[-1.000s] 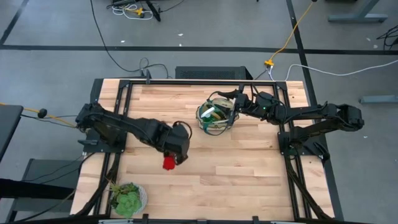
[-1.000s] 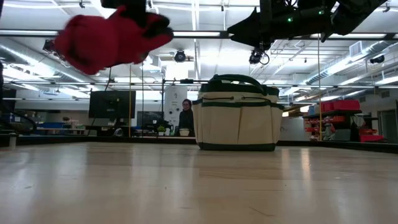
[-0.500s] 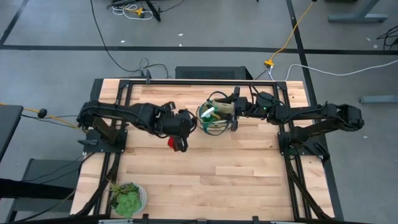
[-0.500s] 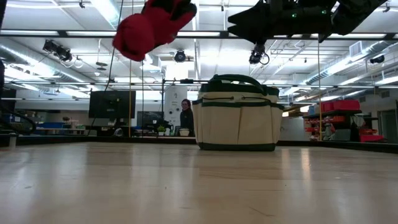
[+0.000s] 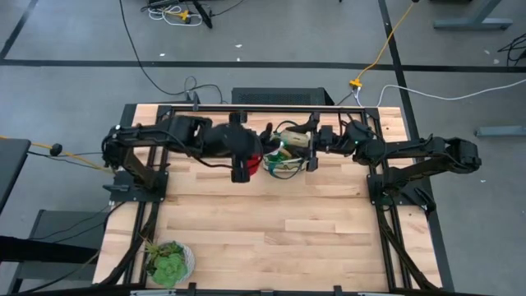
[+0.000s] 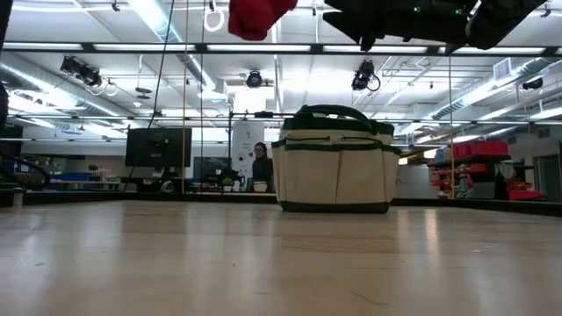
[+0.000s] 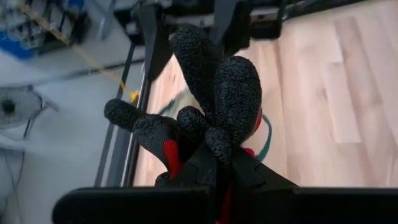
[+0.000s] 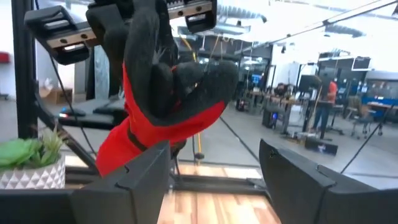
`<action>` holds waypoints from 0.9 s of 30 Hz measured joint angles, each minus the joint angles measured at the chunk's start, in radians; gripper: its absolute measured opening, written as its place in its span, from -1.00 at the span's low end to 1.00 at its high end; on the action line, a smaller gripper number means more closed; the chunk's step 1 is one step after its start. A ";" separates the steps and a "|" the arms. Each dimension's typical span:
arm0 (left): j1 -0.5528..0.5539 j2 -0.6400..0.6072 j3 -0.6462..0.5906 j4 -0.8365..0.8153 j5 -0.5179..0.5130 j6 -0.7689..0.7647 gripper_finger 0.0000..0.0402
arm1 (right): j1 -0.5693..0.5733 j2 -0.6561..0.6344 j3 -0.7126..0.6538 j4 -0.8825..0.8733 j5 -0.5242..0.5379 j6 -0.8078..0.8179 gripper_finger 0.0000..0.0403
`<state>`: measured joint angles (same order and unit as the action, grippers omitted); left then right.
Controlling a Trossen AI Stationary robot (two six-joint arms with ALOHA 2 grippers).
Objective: Pick & Place Garden tools in Gardening bag
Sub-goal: Put the red gloves into the gardening bag
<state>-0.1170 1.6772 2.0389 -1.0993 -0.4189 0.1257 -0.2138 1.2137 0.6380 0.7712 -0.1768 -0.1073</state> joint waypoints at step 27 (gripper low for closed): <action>0.064 0.008 0.111 0.164 0.424 0.174 -0.95 | 0.000 0.000 0.000 0.222 -0.400 0.292 0.24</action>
<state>-0.0528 1.6848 2.1502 -0.9357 0.0048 0.2998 -0.2142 1.2137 0.6380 0.9933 -0.5773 0.1851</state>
